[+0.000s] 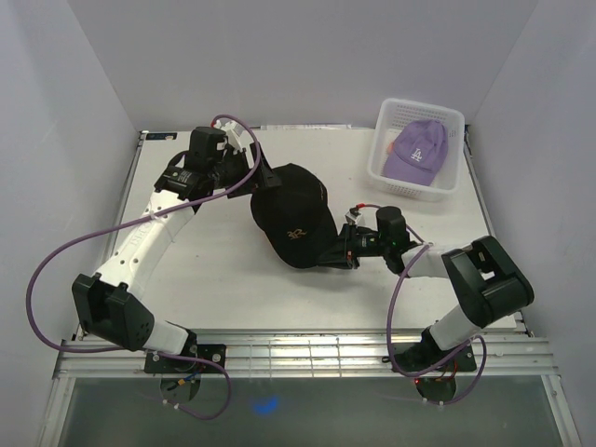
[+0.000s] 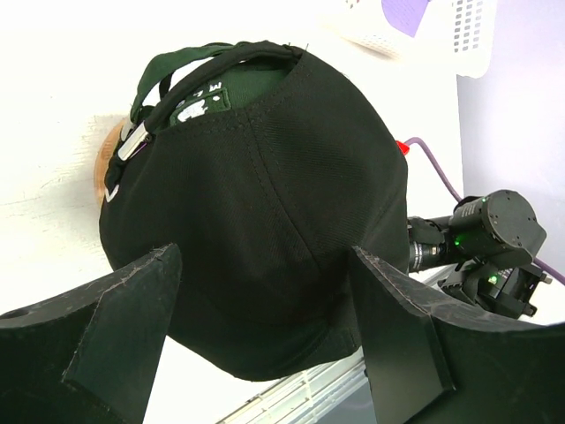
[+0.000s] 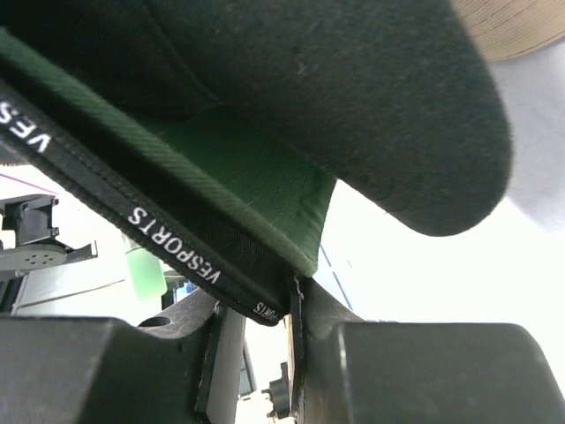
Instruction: Stack the hats
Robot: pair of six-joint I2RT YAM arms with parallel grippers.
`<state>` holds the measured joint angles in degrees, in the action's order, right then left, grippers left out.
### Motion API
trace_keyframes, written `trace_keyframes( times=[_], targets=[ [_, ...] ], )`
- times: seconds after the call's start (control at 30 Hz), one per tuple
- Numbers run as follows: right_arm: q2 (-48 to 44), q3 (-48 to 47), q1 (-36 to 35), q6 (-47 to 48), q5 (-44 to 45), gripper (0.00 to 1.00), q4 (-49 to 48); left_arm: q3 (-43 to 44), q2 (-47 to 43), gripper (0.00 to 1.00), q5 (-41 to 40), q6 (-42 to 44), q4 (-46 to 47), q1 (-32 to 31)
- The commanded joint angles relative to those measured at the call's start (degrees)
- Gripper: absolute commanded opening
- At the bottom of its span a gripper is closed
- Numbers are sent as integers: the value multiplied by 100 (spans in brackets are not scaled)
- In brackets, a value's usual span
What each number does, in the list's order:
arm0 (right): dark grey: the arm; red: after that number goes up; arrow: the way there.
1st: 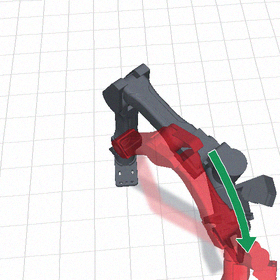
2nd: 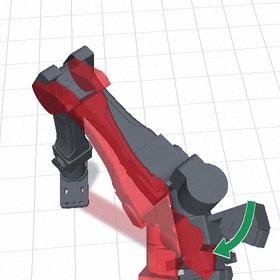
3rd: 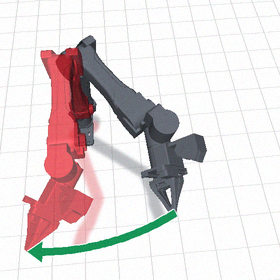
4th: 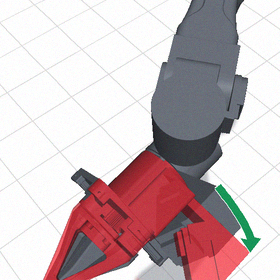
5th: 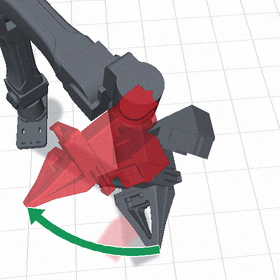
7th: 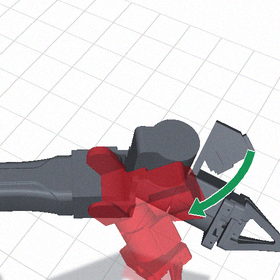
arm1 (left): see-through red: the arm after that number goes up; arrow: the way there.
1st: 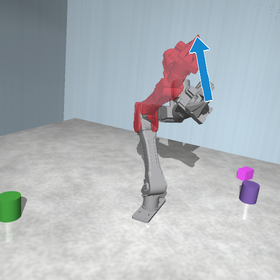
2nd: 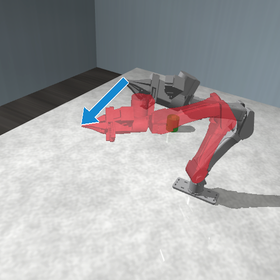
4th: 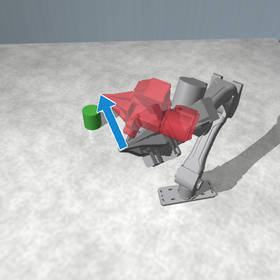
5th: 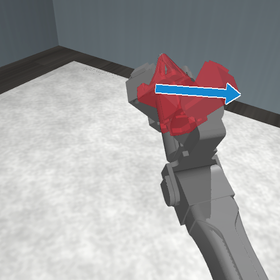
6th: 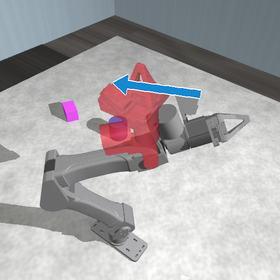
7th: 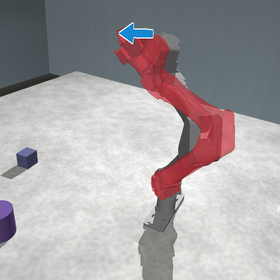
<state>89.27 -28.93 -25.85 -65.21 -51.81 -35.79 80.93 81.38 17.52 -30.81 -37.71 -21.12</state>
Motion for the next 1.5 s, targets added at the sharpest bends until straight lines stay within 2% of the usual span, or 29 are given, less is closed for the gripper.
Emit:
trace_keyframes(
  times=[0.0,0.1,0.4,0.57,0.6,0.67,0.7,0.8,0.93,1.23,1.33,1.37,1.43,1.47],
  targets=[
    [256,-113,185,201,497,8,791,-15,-26,86,-99,101,36,-6],
    [336,-148,378,281,435,8,863,28,-35,86,-169,154,10,-6],
    [520,-1000,440,983,461,11,2074,20,123,86,-170,163,-17,3],
    [530,-1159,449,1282,505,22,2558,-42,115,87,-179,171,9,82],
    [469,-1168,449,1422,523,30,2629,-33,114,87,-152,180,10,91],
    [346,-1185,449,1572,593,38,2787,81,132,87,-100,207,-8,135],
    [197,-1229,449,1686,611,47,2936,142,149,87,-99,224,-25,144],
    [-32,-1334,475,1775,620,60,3183,406,202,88,-56,251,-104,196],
    [-366,-1641,475,1827,628,66,3472,652,220,88,59,233,-131,223],
    [-1289,-2213,703,2152,857,71,4597,1294,255,88,173,382,-306,249],
    [-1474,-2792,1405,2337,726,71,5011,1513,255,88,234,444,-333,258],
    [-1379,-3316,1851,2346,699,71,5160,1557,246,88,269,461,-333,258],
    [-1089,-4117,2223,2565,794,70,5484,1672,238,88,383,479,-316,258],
    [-661,-5087,2494,2705,917,69,5974,1707,220,88,427,497,-316,258]
  ],
)
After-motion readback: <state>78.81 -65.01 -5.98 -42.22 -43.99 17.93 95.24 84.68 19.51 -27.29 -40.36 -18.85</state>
